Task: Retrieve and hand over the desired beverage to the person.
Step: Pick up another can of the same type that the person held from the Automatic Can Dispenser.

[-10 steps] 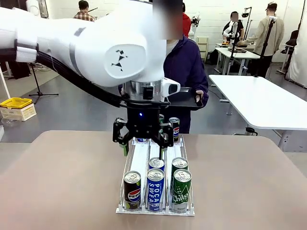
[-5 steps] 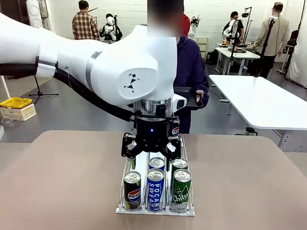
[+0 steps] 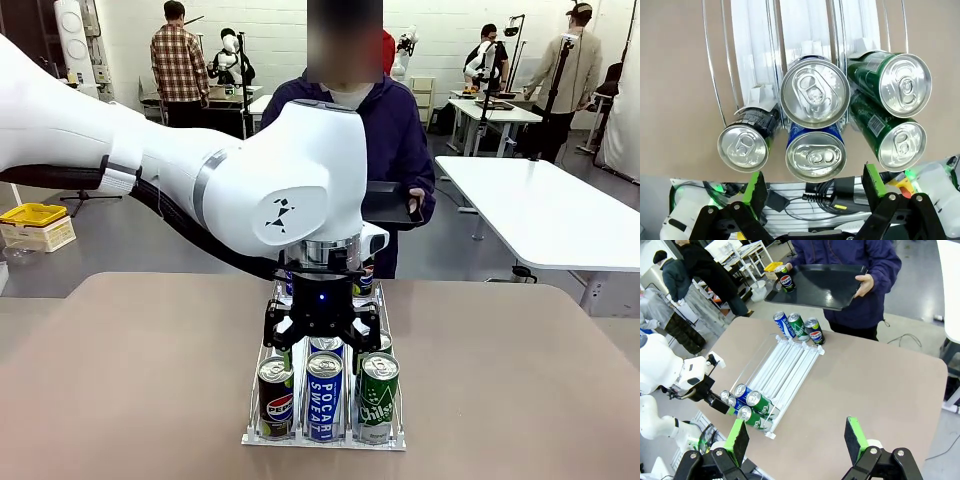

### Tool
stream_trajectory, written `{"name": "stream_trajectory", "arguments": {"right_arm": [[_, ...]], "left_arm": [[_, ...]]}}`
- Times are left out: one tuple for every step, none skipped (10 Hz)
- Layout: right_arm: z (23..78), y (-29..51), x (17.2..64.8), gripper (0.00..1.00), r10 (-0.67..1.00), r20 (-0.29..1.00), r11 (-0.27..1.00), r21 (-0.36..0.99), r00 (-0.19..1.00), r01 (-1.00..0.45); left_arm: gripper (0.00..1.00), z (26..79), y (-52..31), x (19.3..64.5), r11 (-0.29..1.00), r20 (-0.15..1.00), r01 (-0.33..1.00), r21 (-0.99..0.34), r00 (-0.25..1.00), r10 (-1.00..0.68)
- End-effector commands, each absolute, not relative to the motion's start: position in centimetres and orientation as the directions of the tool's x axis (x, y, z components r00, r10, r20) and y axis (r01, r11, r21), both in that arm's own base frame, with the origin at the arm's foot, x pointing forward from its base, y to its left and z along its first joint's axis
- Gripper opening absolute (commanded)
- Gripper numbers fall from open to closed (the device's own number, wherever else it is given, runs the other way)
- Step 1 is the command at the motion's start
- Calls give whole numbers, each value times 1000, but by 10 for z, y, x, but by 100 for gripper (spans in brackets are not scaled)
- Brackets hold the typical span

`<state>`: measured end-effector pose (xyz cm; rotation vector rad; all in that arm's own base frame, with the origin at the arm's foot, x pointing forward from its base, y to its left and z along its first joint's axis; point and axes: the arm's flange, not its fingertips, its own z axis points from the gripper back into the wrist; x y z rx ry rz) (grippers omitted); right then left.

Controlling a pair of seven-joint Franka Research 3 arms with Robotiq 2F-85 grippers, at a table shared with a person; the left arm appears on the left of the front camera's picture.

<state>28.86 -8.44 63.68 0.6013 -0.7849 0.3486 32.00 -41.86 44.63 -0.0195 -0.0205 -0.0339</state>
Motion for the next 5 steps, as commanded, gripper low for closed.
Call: {"name": "stream_trajectory", "arguments": {"right_arm": [[635,-84,291,100,69,756,757,386,651,-528],[635,-84,291,100,69,756,757,386,651,-528],[635,-84,291,100,69,756,757,386,651,-528],[635,-84,291,100,69,756,757,386,651,-528],[635,-84,291,100,69,756,757,386,651,-528]], "left_arm": [[100,441,-418,320,998,23,56,-29,998,-56],[100,438,-418,321,998,22,60,-27,998,-59],[100,437,-417,323,997,24,63,-32,998,-62],[100,436,-418,325,997,26,69,-35,997,-68],[100,433,-418,326,996,24,75,-39,997,-74]]}}
